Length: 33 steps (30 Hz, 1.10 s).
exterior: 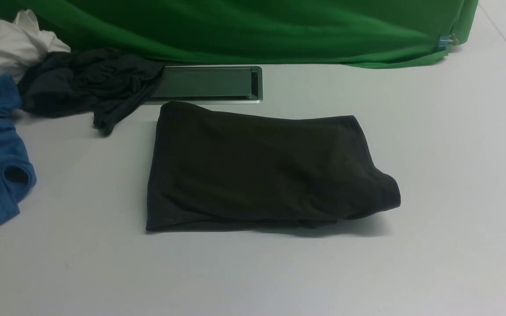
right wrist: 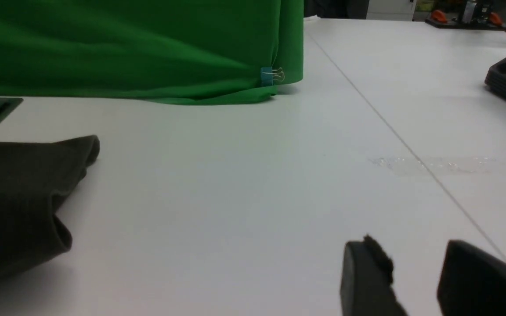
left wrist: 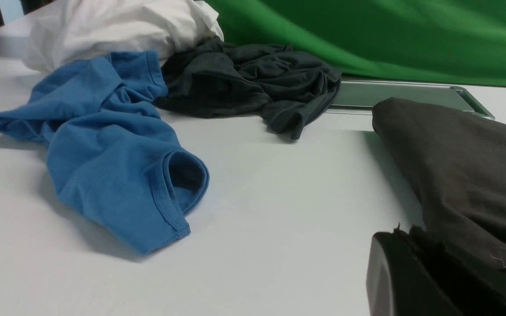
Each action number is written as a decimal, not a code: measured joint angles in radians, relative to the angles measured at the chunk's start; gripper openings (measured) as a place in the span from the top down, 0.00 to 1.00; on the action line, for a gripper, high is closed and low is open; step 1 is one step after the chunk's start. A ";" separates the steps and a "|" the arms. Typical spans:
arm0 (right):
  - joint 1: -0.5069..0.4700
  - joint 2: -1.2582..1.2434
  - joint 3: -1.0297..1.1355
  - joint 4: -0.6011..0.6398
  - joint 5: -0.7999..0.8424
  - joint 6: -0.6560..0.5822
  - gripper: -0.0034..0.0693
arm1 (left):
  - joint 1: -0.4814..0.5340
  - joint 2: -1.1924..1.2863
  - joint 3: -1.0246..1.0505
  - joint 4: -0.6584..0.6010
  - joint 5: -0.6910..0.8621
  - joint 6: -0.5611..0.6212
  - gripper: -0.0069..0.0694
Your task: Fold a long-sleeved shirt on a white desktop.
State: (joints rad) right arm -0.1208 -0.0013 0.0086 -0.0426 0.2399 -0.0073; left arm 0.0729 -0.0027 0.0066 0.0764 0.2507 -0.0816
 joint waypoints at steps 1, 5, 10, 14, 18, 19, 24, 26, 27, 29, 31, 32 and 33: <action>0.001 0.000 0.000 0.000 0.000 0.000 0.62 | 0.000 0.000 0.000 0.000 0.000 0.000 0.88; 0.011 0.000 0.000 0.000 0.000 0.001 0.62 | 0.000 0.000 0.000 0.000 0.000 0.000 0.88; 0.022 0.000 0.000 0.000 0.000 0.001 0.62 | 0.000 0.000 0.000 0.000 0.000 0.000 0.88; 0.022 0.000 0.000 0.000 0.000 0.007 0.62 | 0.000 0.000 0.000 0.000 0.000 0.000 0.88; 0.022 0.000 0.000 0.000 0.000 0.007 0.62 | 0.000 0.000 0.000 0.000 0.000 0.000 0.88; 0.022 0.000 0.000 0.000 0.000 0.007 0.62 | 0.000 0.000 0.000 0.000 0.000 0.000 0.88; 0.022 0.000 0.000 0.000 0.000 0.007 0.62 | -0.053 0.000 0.000 0.000 0.000 0.000 0.88; 0.022 0.000 0.000 0.000 0.000 0.007 0.62 | -0.116 0.000 0.000 0.000 0.000 0.000 0.88; 0.022 0.000 0.000 0.000 0.000 0.007 0.62 | -0.141 0.000 0.000 0.000 0.000 0.000 0.88; 0.022 0.000 0.000 0.000 0.000 0.007 0.62 | -0.156 0.000 0.000 0.000 0.000 0.000 0.88; 0.022 0.000 0.000 0.000 0.000 0.007 0.62 | -0.159 0.000 0.000 0.000 0.000 0.000 0.88; 0.022 0.000 0.000 0.000 0.000 0.007 0.62 | -0.161 0.000 0.000 0.000 0.000 0.000 0.88; 0.022 0.000 0.000 0.000 0.000 0.007 0.62 | -0.161 0.000 0.000 0.000 0.000 0.000 0.88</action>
State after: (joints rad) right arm -0.0986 -0.0013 0.0086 -0.0426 0.2399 0.0000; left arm -0.0877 -0.0027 0.0066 0.0764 0.2507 -0.0816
